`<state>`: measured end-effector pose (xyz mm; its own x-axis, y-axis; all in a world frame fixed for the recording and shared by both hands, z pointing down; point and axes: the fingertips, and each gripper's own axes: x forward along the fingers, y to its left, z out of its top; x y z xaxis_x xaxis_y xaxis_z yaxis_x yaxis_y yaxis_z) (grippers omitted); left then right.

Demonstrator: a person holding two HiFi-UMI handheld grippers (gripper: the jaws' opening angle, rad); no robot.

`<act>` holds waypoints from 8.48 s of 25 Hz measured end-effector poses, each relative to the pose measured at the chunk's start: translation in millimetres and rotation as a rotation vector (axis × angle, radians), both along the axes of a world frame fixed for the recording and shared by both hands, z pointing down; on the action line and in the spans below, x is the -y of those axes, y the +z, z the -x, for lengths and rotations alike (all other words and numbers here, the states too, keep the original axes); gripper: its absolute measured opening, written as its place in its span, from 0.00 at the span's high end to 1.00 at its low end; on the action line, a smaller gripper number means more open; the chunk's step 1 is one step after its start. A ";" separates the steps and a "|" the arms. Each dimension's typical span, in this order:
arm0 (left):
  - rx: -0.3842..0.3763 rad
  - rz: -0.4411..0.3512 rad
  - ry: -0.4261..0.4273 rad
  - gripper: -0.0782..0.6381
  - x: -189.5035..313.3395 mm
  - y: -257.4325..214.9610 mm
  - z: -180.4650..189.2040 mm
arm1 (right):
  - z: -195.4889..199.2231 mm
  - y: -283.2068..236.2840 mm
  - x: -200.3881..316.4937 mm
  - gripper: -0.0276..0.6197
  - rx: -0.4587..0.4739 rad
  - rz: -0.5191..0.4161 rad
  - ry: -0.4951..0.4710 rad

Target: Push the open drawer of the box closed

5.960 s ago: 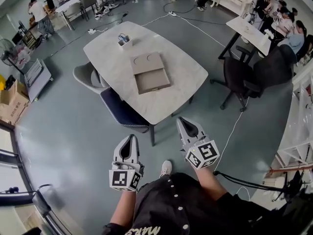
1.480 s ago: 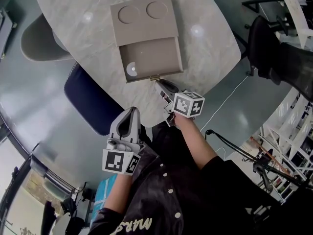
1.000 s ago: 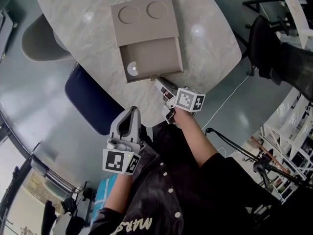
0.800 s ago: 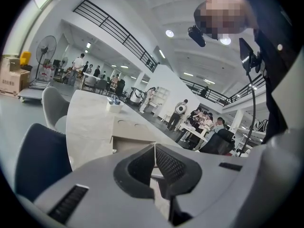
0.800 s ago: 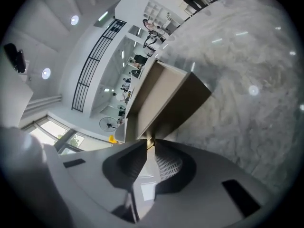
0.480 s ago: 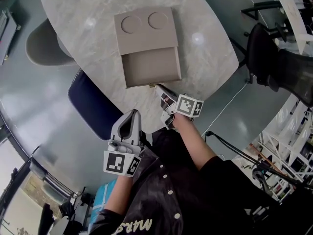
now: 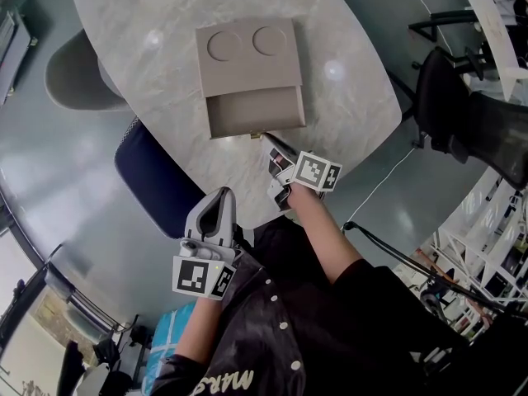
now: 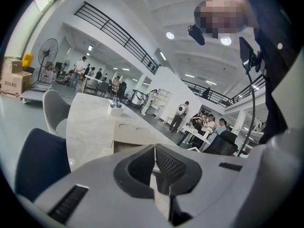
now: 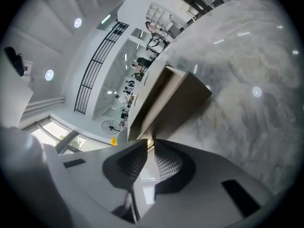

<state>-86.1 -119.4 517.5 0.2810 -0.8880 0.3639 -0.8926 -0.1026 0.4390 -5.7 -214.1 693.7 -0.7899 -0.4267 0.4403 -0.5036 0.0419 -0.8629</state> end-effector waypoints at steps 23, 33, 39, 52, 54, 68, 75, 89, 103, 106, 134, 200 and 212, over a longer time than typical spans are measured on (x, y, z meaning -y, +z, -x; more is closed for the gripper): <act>0.003 0.032 -0.017 0.87 15.7 11.8 7.6 | 23.1 10.4 77.8 0.90 -0.006 -0.017 0.017; 0.003 0.045 -0.027 0.87 18.2 15.0 12.4 | 28.5 9.4 95.1 0.90 0.014 -0.014 0.040; 0.004 0.045 -0.032 0.87 17.3 15.4 12.9 | 29.3 10.3 97.8 0.90 0.012 -0.005 0.040; 0.005 0.045 -0.034 0.87 16.9 16.6 13.2 | 30.4 13.5 102.8 0.89 -0.023 0.005 0.036; 0.005 0.046 -0.034 0.87 16.9 16.6 13.8 | 31.1 12.8 103.3 0.89 -0.017 0.002 0.037; 0.040 -0.025 0.020 0.87 22.6 -8.9 11.1 | 11.6 -41.1 73.0 0.94 -0.011 -0.166 -0.007; 0.041 -0.127 0.078 0.87 23.2 -45.2 8.6 | 17.1 -121.8 46.9 0.96 0.058 -0.389 -0.081; -0.005 -0.269 0.126 0.87 23.0 -101.1 10.3 | -2.8 -241.4 11.8 0.96 -0.322 -0.799 -0.179; 0.040 -0.425 0.143 0.87 29.1 -164.9 21.5 | -39.8 -343.0 -17.9 0.95 -0.432 -1.050 -0.005; 0.056 -0.453 0.143 0.87 26.8 -178.9 22.6 | -47.9 -357.0 -26.1 0.96 -0.436 -1.098 0.029; 0.168 -0.542 0.101 0.87 18.0 -213.7 35.5 | -43.2 -375.2 -31.7 0.96 -0.452 -1.153 0.094; 0.141 -0.497 0.149 0.87 33.5 -200.9 25.5 | -38.9 -375.9 -24.3 0.96 -0.466 -1.134 0.083; 0.139 -0.491 0.148 0.87 34.2 -199.5 23.8 | -37.6 -377.5 -24.8 0.96 -0.457 -1.140 0.072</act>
